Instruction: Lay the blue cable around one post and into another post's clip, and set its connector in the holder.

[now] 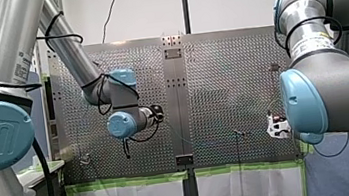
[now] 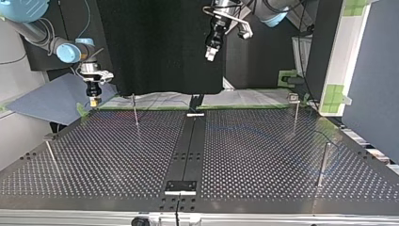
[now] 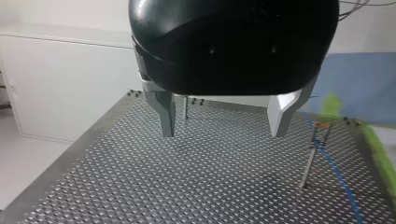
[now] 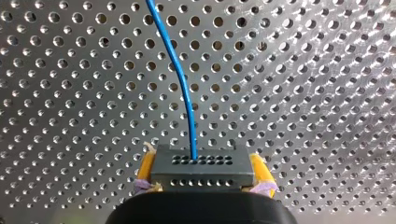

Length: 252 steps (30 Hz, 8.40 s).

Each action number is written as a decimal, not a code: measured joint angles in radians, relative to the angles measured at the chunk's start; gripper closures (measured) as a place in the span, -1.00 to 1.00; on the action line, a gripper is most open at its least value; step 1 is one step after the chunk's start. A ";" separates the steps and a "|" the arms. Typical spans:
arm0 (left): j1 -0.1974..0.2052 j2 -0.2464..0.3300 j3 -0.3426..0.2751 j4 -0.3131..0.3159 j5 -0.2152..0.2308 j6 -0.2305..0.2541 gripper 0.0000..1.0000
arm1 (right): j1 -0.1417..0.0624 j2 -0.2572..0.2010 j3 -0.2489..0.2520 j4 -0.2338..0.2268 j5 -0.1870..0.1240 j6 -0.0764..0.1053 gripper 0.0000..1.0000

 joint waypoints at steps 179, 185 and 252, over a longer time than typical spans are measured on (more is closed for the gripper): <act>0.038 0.001 -0.094 0.037 0.054 -0.092 -0.96 | -0.036 -0.442 -0.185 0.679 0.055 0.062 1.00; 0.038 0.000 -0.088 0.035 0.054 -0.094 -0.96 | -0.033 -0.439 -0.203 0.679 0.037 0.062 1.00; 0.038 0.001 -0.080 0.032 0.054 -0.094 -0.96 | -0.023 -0.419 -0.225 0.687 -0.016 0.070 1.00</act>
